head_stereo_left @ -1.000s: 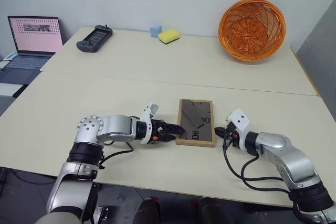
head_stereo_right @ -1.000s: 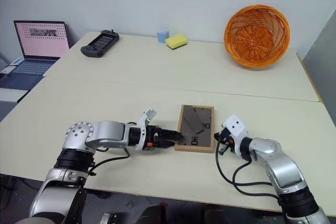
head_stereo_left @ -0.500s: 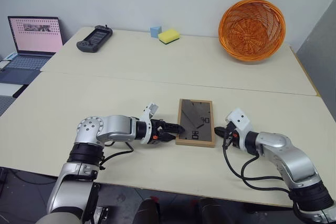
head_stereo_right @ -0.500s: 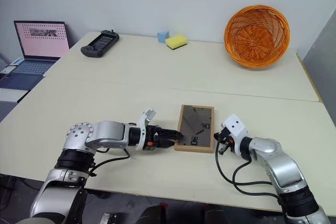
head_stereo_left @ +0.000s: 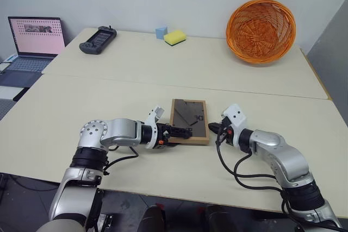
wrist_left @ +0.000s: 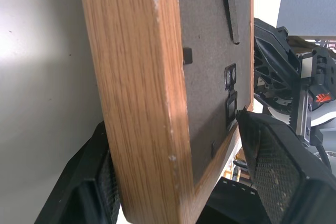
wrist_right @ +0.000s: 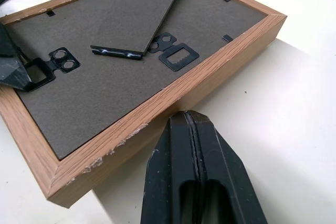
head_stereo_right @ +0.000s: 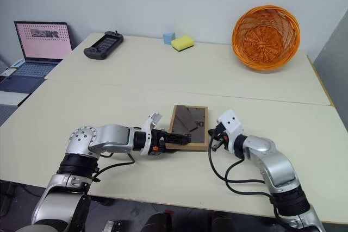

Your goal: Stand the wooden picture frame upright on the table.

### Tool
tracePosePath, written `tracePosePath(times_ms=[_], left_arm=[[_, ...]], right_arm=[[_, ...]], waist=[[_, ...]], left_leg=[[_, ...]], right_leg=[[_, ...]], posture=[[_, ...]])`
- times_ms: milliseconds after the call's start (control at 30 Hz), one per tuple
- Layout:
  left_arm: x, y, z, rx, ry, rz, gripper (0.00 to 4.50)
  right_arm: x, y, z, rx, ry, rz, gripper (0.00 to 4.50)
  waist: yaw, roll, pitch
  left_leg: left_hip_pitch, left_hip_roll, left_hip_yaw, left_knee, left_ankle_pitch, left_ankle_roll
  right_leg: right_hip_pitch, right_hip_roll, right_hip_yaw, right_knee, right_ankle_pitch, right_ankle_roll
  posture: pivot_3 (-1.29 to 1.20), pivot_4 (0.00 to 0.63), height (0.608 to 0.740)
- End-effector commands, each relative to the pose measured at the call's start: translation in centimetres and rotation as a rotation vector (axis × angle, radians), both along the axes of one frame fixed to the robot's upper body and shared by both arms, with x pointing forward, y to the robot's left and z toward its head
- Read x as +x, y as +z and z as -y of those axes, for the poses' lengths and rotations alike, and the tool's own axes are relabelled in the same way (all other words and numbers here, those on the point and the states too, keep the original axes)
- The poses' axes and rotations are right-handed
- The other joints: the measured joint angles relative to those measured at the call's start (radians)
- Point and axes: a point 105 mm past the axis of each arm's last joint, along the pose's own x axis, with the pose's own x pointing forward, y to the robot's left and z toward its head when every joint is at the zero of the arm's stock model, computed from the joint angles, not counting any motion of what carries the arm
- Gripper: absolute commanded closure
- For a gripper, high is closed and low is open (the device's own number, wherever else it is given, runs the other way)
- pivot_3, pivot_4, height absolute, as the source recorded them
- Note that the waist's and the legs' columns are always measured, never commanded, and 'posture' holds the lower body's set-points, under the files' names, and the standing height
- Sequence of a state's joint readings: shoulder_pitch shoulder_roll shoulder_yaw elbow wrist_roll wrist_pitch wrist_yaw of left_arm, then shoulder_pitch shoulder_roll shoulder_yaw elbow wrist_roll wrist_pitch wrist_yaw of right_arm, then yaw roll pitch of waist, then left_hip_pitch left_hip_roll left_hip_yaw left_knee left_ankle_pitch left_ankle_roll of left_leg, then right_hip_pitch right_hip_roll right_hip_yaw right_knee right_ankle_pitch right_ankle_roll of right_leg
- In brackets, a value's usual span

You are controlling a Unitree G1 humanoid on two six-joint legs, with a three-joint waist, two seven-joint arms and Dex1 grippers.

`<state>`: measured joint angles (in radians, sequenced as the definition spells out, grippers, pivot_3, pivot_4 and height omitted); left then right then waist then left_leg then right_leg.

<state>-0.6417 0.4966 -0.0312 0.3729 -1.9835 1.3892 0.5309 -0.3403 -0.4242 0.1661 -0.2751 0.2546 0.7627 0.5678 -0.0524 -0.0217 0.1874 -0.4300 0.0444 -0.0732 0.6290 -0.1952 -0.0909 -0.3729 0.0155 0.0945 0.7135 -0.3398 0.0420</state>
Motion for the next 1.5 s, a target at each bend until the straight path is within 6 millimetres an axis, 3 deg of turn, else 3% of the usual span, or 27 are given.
tracePosePath(times_ms=[33,400,767,1167,1500], left_arm=[[0.2,-0.5,-0.6,0.032,0.022,-0.016,1.18],[0.7,-0.1,-0.6,-0.006,0.056,-0.013,1.18],[0.8,0.9,0.2,-0.053,0.055,0.024,3.18],[1.1,1.1,-0.1,-0.071,0.067,0.016,3.19],[3.1,6.3,-0.6,-0.19,0.089,0.184,3.19]], right_arm=[[-0.5,1.2,-0.3,0.001,0.032,0.049,4.5],[-0.8,0.9,0.4,-0.013,0.023,0.04,4.5],[-0.8,1.0,0.5,-0.019,0.026,0.038,4.5],[-0.8,0.9,0.7,-0.03,0.025,0.038,4.5],[-0.8,0.6,1.3,-0.052,0.028,0.037,4.5]], waist=[[0.0,0.0,0.0],[0.0,0.0,0.0],[0.004,0.0,0.0],[0.006,0.0,0.0],[0.007,-0.001,0.0]], left_leg=[[0.0,0.0,0.0,0.0,0.0,0.0],[0.0,0.0,0.0,0.0,0.0,0.0],[0.0,0.0,0.0,0.0,0.0,0.0],[0.0,0.0,0.0,0.0,0.0,0.0],[-0.001,0.0,0.0,-0.001,0.0,0.0]], right_leg=[[0.0,0.0,0.0,0.0,0.0,0.0],[0.0,0.0,0.0,0.0,0.0,0.0],[0.0,0.0,0.0,-0.001,0.0,0.0],[0.0,0.0,0.0,-0.001,0.0,0.0],[-0.001,0.0,0.0,-0.001,0.0,0.0]], posture=[[0.0,0.15,0.74],[0.0,0.15,0.74],[0.0,0.15,0.74],[0.0,0.15,0.74],[0.0,0.15,0.74]])
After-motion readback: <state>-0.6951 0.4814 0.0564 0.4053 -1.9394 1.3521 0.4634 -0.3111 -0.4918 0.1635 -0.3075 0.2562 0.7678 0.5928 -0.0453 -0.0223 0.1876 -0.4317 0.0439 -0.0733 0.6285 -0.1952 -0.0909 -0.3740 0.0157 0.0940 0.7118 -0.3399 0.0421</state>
